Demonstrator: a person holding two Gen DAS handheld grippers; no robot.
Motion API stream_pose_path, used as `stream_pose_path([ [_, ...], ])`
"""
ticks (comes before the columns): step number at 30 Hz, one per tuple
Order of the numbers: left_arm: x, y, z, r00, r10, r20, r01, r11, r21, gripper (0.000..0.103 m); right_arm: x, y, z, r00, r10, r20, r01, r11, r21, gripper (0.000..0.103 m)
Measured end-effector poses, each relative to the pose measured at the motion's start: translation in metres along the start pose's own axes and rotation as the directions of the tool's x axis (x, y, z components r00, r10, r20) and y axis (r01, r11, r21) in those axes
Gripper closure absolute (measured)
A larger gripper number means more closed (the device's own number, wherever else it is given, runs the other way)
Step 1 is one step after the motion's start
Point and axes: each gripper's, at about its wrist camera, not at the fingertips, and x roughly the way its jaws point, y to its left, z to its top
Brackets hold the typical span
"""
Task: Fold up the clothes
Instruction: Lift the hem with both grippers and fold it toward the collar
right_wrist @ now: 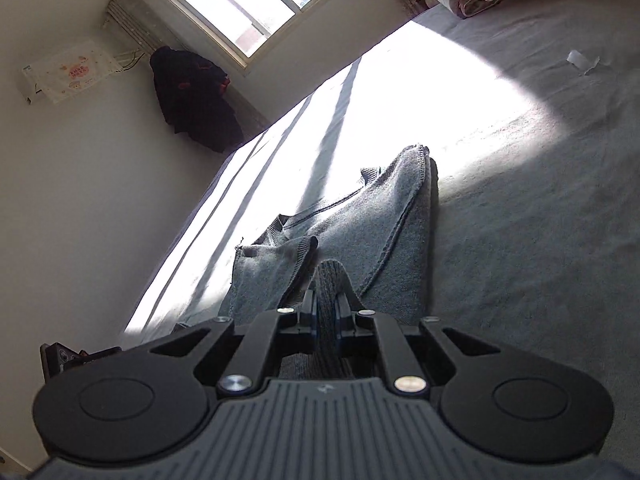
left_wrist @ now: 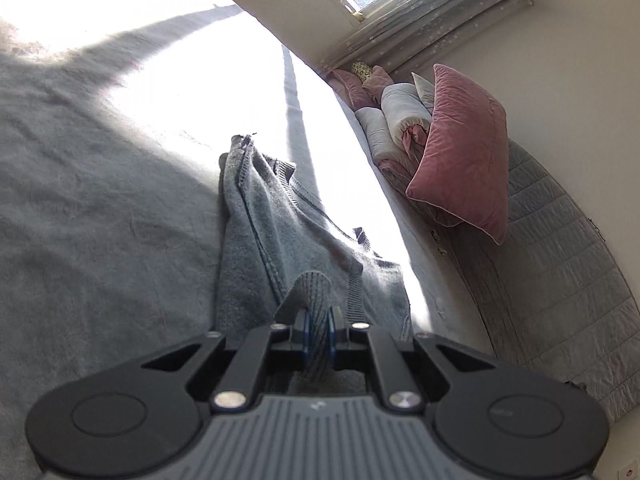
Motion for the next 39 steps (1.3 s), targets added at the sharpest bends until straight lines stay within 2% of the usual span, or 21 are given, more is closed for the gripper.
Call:
stream_pose_path([
  [3, 0.015, 0.003, -0.006, 0.992, 0.122, -0.015, -0.121, 0.99, 0.069, 0.093, 0.017, -0.008, -0.005, 0.997, -0.071, -0.042, 0.07, 0.997, -0.024, 0.092],
  [6, 0.016, -0.004, -0.009, 0.986, 0.165, 0.008, -0.165, 0.979, 0.117, 0.089, 0.02, -0.01, -0.012, 0.996, -0.084, -0.035, 0.083, 0.996, -0.036, 0.09],
  [7, 0.013, -0.008, -0.008, 0.984, 0.177, 0.027, -0.179, 0.976, 0.122, 0.089, 0.018, -0.009, -0.012, 0.996, -0.083, -0.032, 0.082, 0.996, -0.035, 0.085],
  [10, -0.007, -0.024, -0.006, 0.972, 0.191, 0.135, -0.211, 0.965, 0.157, 0.089, 0.007, 0.005, -0.011, 0.994, -0.109, -0.002, 0.109, 0.99, -0.086, 0.081],
  [13, -0.019, -0.037, -0.01, 0.979, 0.127, 0.157, -0.159, 0.964, 0.211, 0.089, -0.004, 0.021, -0.012, 0.993, -0.109, 0.044, 0.115, 0.983, -0.145, 0.078],
  [17, -0.018, -0.057, -0.034, 0.989, 0.087, 0.118, -0.124, 0.924, 0.361, 0.088, -0.008, 0.04, -0.024, 0.998, -0.056, 0.028, 0.061, 0.972, -0.229, 0.078],
  [19, -0.011, -0.059, -0.046, 0.992, 0.099, 0.08, -0.123, 0.903, 0.413, 0.088, -0.006, 0.048, -0.035, 0.999, -0.041, -0.009, 0.036, 0.955, -0.293, 0.078],
  [21, -0.005, -0.055, -0.056, 0.988, 0.147, 0.052, -0.154, 0.882, 0.445, 0.088, -0.002, 0.053, -0.048, 0.997, -0.049, -0.056, 0.025, 0.93, -0.368, 0.078],
  [24, -0.004, -0.043, -0.065, 0.977, 0.203, 0.061, -0.207, 0.849, 0.486, 0.086, 0.002, 0.045, -0.064, 0.991, -0.102, -0.091, 0.051, 0.892, -0.449, 0.078],
  [25, -0.007, -0.04, -0.065, 0.978, 0.2, 0.064, -0.206, 0.851, 0.483, 0.087, -0.001, 0.041, -0.066, 0.991, -0.102, -0.086, 0.052, 0.888, -0.457, 0.08],
  [27, -0.022, -0.036, -0.062, 0.982, 0.173, 0.07, -0.186, 0.876, 0.444, 0.087, -0.009, 0.034, -0.066, 0.992, -0.097, -0.078, 0.051, 0.89, -0.452, 0.08],
  [29, -0.04, -0.04, -0.064, 0.992, 0.095, 0.078, -0.119, 0.891, 0.438, 0.087, -0.022, 0.035, -0.063, 0.994, -0.083, -0.071, 0.044, 0.902, -0.43, 0.072],
  [30, -0.049, -0.042, -0.065, 0.995, 0.057, 0.081, -0.087, 0.895, 0.437, 0.086, -0.028, 0.038, -0.063, 0.995, -0.068, -0.066, 0.033, 0.901, -0.433, 0.072],
  [33, -0.06, -0.05, -0.077, 0.999, 0.0, 0.045, -0.021, 0.878, 0.478, 0.086, -0.043, 0.047, -0.068, 0.997, -0.023, -0.072, -0.013, 0.885, -0.465, 0.072],
  [35, -0.057, -0.052, -0.09, 1.0, 0.03, 0.003, -0.027, 0.857, 0.515, 0.086, -0.047, 0.049, -0.076, 0.995, -0.027, -0.094, -0.023, 0.87, -0.492, 0.072],
  [37, -0.051, -0.047, -0.101, 0.994, 0.1, -0.032, -0.067, 0.836, 0.544, 0.086, -0.047, 0.047, -0.085, 0.992, -0.052, -0.115, -0.015, 0.856, -0.517, 0.073],
  [39, -0.052, -0.038, -0.107, 0.992, 0.124, -0.035, -0.084, 0.827, 0.556, 0.086, -0.049, 0.039, -0.093, 0.988, -0.084, -0.127, 0.002, 0.845, -0.535, 0.074],
])
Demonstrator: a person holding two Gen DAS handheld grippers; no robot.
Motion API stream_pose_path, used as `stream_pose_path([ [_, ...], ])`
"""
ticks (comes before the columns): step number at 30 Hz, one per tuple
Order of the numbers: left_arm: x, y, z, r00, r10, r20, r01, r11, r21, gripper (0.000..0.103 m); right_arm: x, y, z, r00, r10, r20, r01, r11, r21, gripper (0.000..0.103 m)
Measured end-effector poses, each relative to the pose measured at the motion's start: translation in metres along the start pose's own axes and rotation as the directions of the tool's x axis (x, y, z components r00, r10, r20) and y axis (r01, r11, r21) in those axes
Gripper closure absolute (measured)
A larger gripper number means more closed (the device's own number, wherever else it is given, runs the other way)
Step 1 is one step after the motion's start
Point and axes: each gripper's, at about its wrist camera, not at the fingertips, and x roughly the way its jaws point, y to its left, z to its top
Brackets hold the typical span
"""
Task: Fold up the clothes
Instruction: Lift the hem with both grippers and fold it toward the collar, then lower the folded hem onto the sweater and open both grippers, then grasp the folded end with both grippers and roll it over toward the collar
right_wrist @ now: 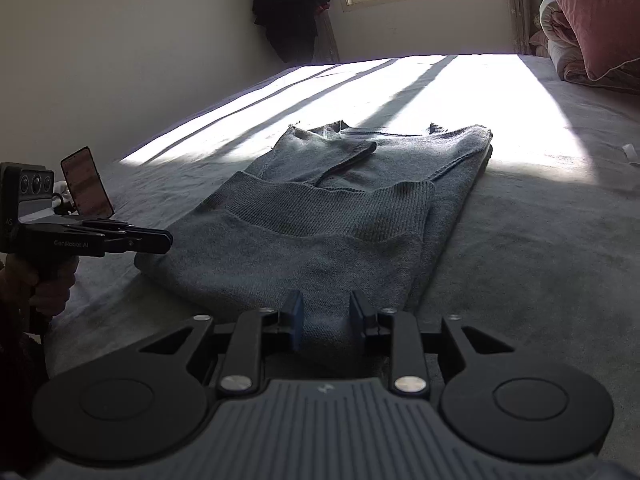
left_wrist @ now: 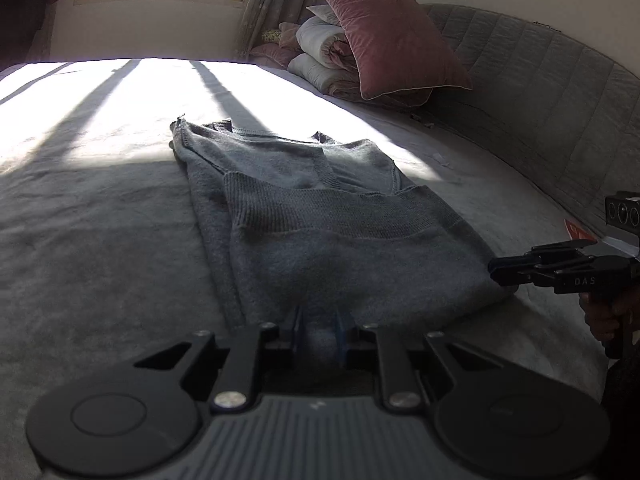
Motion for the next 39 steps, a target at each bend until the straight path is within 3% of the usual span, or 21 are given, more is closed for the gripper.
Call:
stream_pose_path([
  [5, -0.022, 0.02, 0.002, 0.999, -0.031, 0.022, 0.034, 0.989, -0.145, 0.082, -0.021, -0.01, -0.004, 1.0, 0.012, 0.017, -0.013, 0.999, 0.048, 0.072],
  [8, -0.033, 0.027, 0.005, 0.999, -0.016, 0.03, 0.021, 0.982, -0.19, 0.066, -0.033, -0.015, -0.002, 0.999, 0.026, 0.028, -0.029, 0.995, 0.097, 0.069],
  [13, -0.031, 0.033, 0.005, 1.0, 0.021, -0.023, -0.026, 0.973, -0.228, 0.054, -0.038, -0.025, 0.001, 0.998, 0.059, 0.018, -0.061, 0.979, 0.194, 0.058],
  [17, -0.028, 0.041, 0.002, 0.998, 0.017, -0.063, -0.033, 0.96, -0.278, 0.052, -0.034, -0.036, 0.0, 0.997, 0.073, -0.016, -0.065, 0.954, 0.293, 0.054],
  [19, -0.028, 0.048, 0.001, 0.998, -0.031, -0.062, 0.007, 0.939, -0.343, 0.048, -0.03, -0.044, -0.002, 0.995, 0.087, -0.041, -0.067, 0.929, 0.363, 0.054],
  [21, -0.027, 0.058, -0.001, 0.995, -0.083, -0.061, 0.048, 0.902, -0.429, 0.048, -0.027, -0.053, -0.004, 0.992, 0.108, -0.058, -0.072, 0.896, 0.438, 0.054],
  [28, -0.016, 0.08, -0.008, 0.98, -0.189, -0.059, 0.118, 0.795, -0.595, 0.048, -0.021, -0.084, -0.014, 0.98, 0.198, -0.032, -0.126, 0.731, 0.671, 0.054],
  [31, -0.005, 0.082, -0.011, 0.969, -0.246, -0.038, 0.165, 0.752, -0.638, 0.048, -0.016, -0.086, -0.014, 0.975, 0.22, -0.028, -0.141, 0.71, 0.69, 0.054],
  [39, 0.008, 0.066, -0.007, 0.969, -0.245, -0.038, 0.174, 0.782, -0.599, 0.051, 0.003, -0.074, -0.008, 0.971, 0.238, -0.016, -0.166, 0.719, 0.675, 0.056],
])
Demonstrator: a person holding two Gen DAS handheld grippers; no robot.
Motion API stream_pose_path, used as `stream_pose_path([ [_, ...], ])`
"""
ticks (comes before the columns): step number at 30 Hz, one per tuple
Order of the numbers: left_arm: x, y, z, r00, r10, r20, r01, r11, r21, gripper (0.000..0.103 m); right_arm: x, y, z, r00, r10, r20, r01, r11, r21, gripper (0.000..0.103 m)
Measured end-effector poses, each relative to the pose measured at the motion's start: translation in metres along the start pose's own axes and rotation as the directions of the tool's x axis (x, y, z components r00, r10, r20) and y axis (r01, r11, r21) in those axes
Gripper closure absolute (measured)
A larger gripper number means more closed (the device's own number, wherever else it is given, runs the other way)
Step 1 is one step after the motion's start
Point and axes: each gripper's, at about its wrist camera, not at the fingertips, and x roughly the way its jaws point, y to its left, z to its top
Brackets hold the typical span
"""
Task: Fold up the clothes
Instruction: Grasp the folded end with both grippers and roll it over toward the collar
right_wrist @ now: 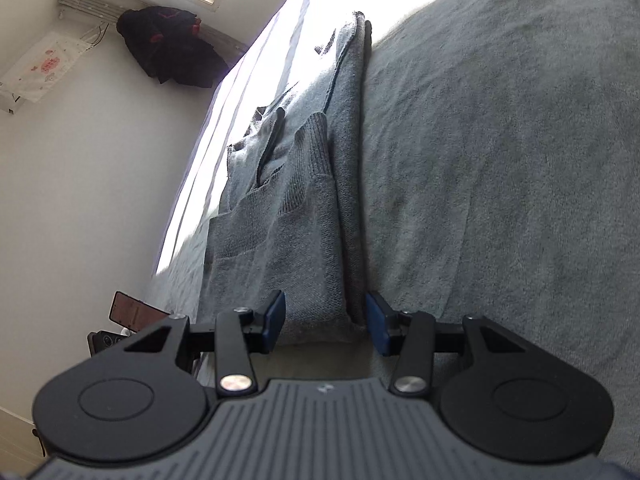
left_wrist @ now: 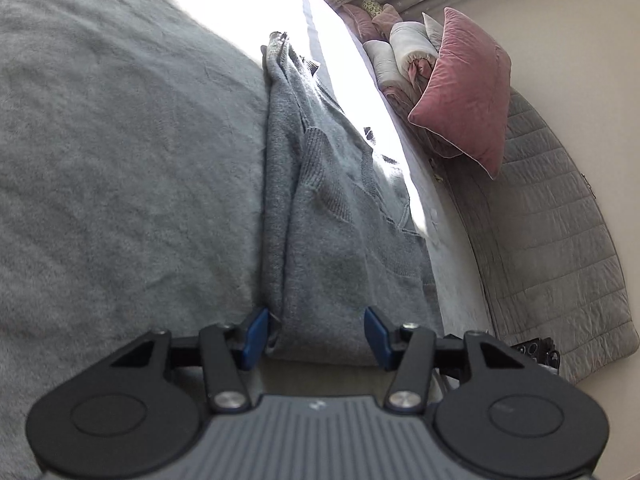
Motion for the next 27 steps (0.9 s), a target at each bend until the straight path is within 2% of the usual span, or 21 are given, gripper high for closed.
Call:
stream_pose_path([
  [2, 0.003, -0.002, -0.002, 1.0, 0.001, 0.005, -0.001, 1.0, -0.004, 0.053, 0.005, 0.003, 0.0, 1.0, 0.0, -0.002, 0.0, 1.0, -0.015, 0.059],
  [3, 0.004, -0.001, -0.002, 1.0, -0.001, 0.003, 0.001, 1.0, -0.017, 0.065, 0.008, 0.004, 0.001, 1.0, 0.001, -0.011, -0.002, 1.0, -0.018, 0.07],
  [4, 0.007, 0.002, -0.003, 1.0, -0.012, -0.015, 0.011, 0.998, -0.063, 0.085, 0.01, 0.004, 0.001, 1.0, 0.002, -0.022, -0.003, 1.0, -0.018, 0.086],
  [7, 0.007, 0.011, -0.004, 1.0, -0.02, -0.022, 0.016, 0.984, -0.176, 0.086, 0.009, -0.001, 0.003, 0.999, 0.04, -0.024, -0.039, 0.999, 0.034, 0.088],
  [10, -0.002, 0.006, -0.002, 0.999, -0.032, -0.005, 0.03, 0.974, -0.223, 0.087, -0.002, 0.0, 0.005, 0.997, 0.075, -0.012, -0.075, 0.996, 0.055, 0.089],
  [13, -0.011, -0.002, -0.001, 1.0, -0.026, 0.008, 0.027, 0.972, -0.233, 0.087, -0.017, 0.008, 0.004, 0.996, 0.092, -0.001, -0.092, 0.995, 0.049, 0.089],
  [19, -0.029, -0.022, -0.008, 1.0, -0.008, -0.013, 0.004, 0.971, -0.239, 0.087, -0.032, 0.028, -0.002, 0.998, 0.05, -0.025, -0.048, 0.998, 0.05, 0.089],
  [23, -0.047, -0.032, -0.021, 1.0, 0.003, -0.029, -0.01, 0.971, -0.24, 0.087, -0.042, 0.047, -0.01, 0.998, 0.047, -0.029, -0.046, 0.998, 0.034, 0.089],
  [27, -0.065, -0.034, -0.044, 0.999, -0.023, -0.022, 0.016, 0.963, -0.268, 0.087, -0.061, 0.06, -0.022, 0.998, 0.064, -0.024, -0.063, 0.998, 0.018, 0.089],
])
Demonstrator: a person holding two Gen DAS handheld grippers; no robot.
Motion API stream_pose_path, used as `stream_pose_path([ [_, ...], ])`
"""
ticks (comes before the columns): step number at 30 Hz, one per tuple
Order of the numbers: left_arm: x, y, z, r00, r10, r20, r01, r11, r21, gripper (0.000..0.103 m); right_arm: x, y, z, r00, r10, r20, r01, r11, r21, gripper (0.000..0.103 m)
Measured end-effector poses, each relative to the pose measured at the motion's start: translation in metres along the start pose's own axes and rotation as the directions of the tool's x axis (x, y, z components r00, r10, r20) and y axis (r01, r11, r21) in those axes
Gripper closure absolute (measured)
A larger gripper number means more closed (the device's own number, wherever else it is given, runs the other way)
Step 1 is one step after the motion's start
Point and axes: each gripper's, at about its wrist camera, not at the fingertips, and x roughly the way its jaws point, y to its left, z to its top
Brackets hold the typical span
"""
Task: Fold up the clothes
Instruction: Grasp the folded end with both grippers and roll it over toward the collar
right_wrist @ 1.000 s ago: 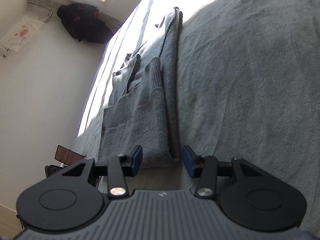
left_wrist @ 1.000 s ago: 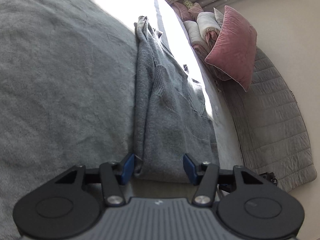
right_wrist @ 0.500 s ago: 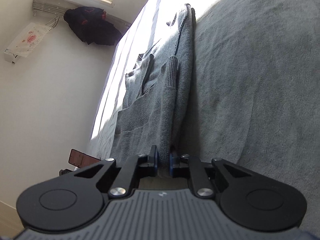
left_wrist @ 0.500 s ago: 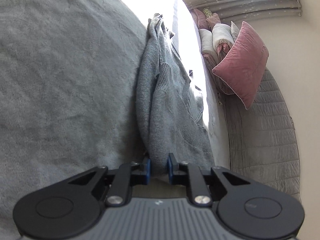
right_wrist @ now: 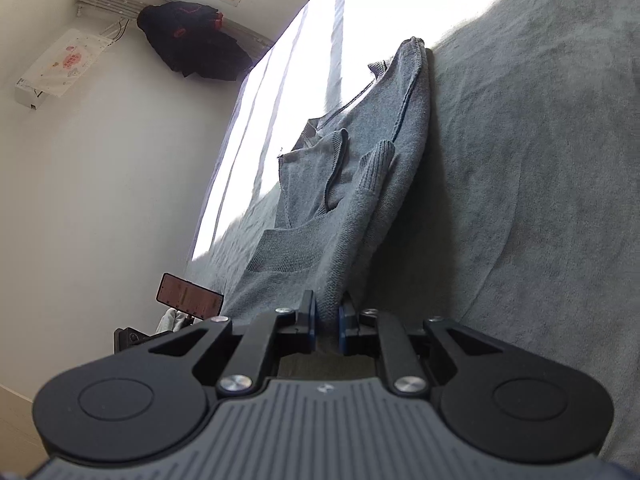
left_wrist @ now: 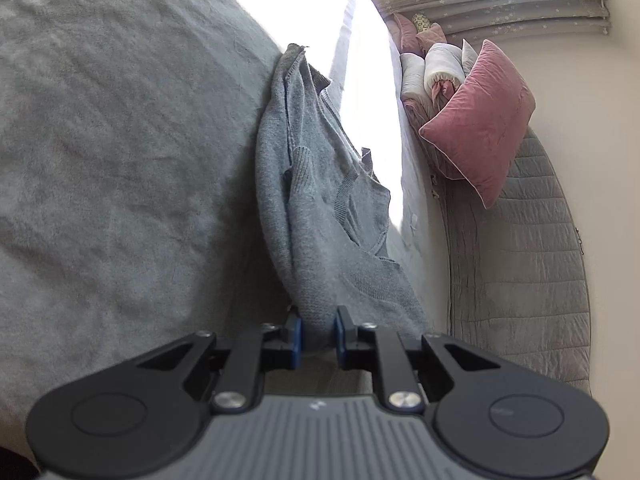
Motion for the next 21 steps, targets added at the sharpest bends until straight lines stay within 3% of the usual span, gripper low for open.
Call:
stream_pose_path([
  [12, -0.038, -0.002, -0.072, 1.0, -0.027, 0.007, 0.027, 0.999, -0.026, 0.087, -0.029, -0.007, -0.057, 0.999, 0.022, 0.023, -0.024, 0.998, 0.055, 0.089],
  [21, -0.035, 0.017, -0.082, 0.998, -0.068, -0.005, 0.066, 0.989, -0.132, 0.087, -0.042, -0.021, -0.075, 0.999, 0.045, 0.028, -0.049, 0.985, 0.162, 0.088],
])
